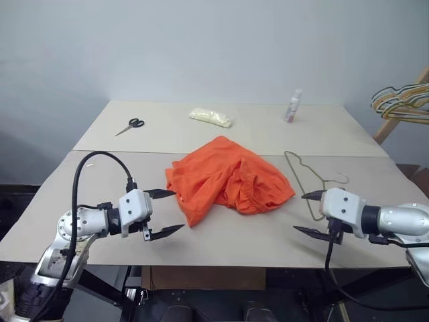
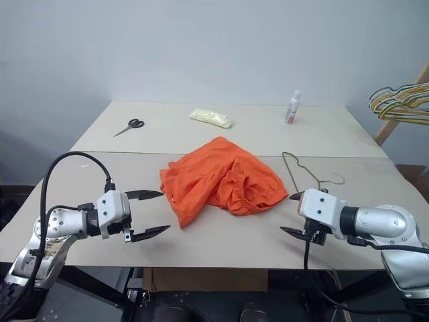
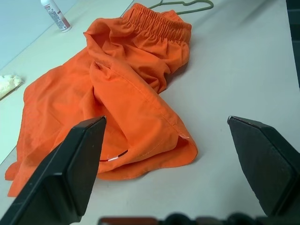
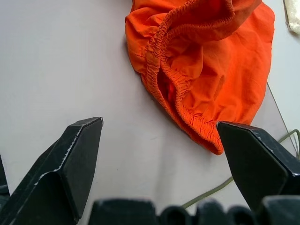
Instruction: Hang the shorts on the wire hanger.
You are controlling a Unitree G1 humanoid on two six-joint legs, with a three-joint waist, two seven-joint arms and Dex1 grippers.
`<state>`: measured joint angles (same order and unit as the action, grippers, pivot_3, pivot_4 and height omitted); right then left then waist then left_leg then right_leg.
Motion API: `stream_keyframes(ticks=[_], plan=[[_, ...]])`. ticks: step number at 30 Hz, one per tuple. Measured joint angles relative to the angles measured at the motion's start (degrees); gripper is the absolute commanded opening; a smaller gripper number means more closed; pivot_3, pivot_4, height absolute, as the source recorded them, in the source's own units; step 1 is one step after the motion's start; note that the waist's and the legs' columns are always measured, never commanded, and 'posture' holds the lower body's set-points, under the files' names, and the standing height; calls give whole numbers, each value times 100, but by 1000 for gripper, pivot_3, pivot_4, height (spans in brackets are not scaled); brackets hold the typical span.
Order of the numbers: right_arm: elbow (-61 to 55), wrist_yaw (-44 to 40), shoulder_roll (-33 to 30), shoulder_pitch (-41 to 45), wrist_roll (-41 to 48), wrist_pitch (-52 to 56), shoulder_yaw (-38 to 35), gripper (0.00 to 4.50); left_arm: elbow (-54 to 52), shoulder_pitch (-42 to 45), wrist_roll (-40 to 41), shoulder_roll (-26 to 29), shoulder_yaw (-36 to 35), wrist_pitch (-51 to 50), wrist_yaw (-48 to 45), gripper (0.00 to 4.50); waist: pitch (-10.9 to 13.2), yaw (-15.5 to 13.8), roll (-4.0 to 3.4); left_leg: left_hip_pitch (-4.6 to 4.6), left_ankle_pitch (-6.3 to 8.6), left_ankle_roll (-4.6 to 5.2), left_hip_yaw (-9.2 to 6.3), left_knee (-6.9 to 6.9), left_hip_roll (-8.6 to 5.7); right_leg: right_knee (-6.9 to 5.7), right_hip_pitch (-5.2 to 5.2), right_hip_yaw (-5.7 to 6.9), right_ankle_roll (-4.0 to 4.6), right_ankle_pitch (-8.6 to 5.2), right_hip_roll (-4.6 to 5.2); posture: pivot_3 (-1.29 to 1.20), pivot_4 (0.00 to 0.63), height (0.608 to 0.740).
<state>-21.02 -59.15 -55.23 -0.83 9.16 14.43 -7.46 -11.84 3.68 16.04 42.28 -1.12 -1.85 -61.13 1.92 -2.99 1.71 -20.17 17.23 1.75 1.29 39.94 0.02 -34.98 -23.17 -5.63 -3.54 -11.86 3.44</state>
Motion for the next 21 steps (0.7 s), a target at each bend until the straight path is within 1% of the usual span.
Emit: stream_keyframes(ticks=[6,17,19,21], plan=[[22,75,0,26,-101,0,41,4469,-5,2,-14,-19,-3,-76,213,4500,0,-15,0,0,0,0,0,0,0,0,0,0,0,0,0,146,0,740],[37,130,1,45,-172,0,116,4469,-197,-137,-15,-17,-3,-216,317,4500,0,-56,0,0,0,0,1,0,0,0,0,0,1,0,0,134,0,740],[84,177,3,114,-221,0,204,4469,-173,-145,-77,-24,-3,-214,457,4500,0,-57,0,0,0,0,0,0,0,-1,-1,0,1,0,0,130,0,740],[160,228,29,256,-247,6,250,4469,15,-78,-350,-72,0,-200,726,4500,0,-60,-1,2,-1,-2,2,0,0,-1,0,0,1,0,0,125,0,740]])
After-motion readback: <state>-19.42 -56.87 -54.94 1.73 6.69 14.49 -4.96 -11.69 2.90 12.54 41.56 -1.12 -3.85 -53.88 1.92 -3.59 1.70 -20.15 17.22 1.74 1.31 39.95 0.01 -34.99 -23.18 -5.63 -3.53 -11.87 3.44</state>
